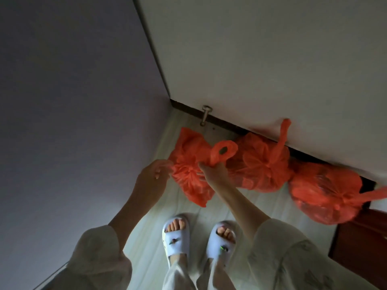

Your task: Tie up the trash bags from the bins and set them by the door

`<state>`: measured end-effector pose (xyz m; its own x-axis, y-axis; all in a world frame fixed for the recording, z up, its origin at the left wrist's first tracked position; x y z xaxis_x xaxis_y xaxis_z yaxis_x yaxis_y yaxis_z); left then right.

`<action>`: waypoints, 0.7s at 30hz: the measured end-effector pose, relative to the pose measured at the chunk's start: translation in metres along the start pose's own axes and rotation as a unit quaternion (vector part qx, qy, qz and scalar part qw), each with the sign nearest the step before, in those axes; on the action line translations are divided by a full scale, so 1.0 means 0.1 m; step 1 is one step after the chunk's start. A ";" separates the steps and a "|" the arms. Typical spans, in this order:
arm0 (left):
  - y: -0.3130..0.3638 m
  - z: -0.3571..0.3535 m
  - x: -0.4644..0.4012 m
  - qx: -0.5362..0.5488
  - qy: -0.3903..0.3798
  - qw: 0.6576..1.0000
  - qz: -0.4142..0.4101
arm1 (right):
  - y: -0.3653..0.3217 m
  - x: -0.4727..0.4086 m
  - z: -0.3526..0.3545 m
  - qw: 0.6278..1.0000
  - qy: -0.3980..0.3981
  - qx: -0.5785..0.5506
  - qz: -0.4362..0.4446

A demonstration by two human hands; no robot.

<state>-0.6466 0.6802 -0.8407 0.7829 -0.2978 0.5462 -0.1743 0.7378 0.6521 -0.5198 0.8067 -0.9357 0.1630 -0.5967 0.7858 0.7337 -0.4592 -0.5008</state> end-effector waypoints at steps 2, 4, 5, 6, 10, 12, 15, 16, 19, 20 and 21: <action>-0.11 -0.07 -0.14 -0.016 -0.004 1.000 0.003 | 0.03 -0.13 -0.11 0.999 -0.008 -0.028 -0.014; -0.15 -0.16 -0.27 -0.032 -0.015 0.999 -0.004 | 0.02 -0.24 -0.19 0.996 -0.021 -0.079 -0.040; -0.17 -0.21 -0.35 -0.034 -0.019 0.999 -0.008 | 0.00 -0.29 -0.23 0.993 -0.029 -0.099 -0.052; -0.18 -0.25 -0.43 -0.031 -0.022 0.999 -0.007 | 0.01 -0.35 -0.25 0.991 -0.034 -0.110 -0.064; -0.16 -0.41 -0.67 -0.016 -0.030 0.999 -0.020 | -0.09 -0.55 -0.24 0.986 -0.024 -0.147 -0.068; -0.20 -0.49 -0.72 -0.021 -0.040 0.999 -0.021 | -0.14 -0.64 -0.20 0.983 -0.014 -0.168 -0.067; -0.24 -0.59 -0.77 -0.036 -0.049 0.998 -0.036 | -0.17 -0.75 -0.09 0.979 0.015 -0.191 -0.076; -0.24 -0.60 -0.77 -0.039 -0.050 0.997 -0.036 | -0.19 -0.76 -0.05 0.976 0.025 -0.200 -0.083; -0.23 -0.61 -0.78 -0.040 -0.054 0.997 -0.040 | -0.25 -0.76 0.01 0.972 0.021 -0.215 -0.089; -0.20 -0.60 -0.77 -0.045 -0.057 0.997 -0.040 | -0.29 -0.71 0.03 0.974 0.019 -0.207 -0.094; -0.18 -0.57 -0.75 -0.047 -0.059 0.996 -0.047 | -0.30 -0.67 0.02 0.974 0.007 -0.203 -0.098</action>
<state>-0.6678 0.7238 -0.9230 0.7160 -0.4336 0.5472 -0.0428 0.7551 0.6543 -0.5517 0.8619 -0.9723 0.0351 -0.4783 0.8775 0.4281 -0.7862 -0.4456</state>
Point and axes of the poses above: each hand's wrist, its own x-axis away from the middle knuckle, its own z-axis out of the back of the hand, y = z × x, the point moved 10 cm from there along -x, towards the middle knuckle, and after that the axes turned 11 degrees about y, right-handed, at the moved point
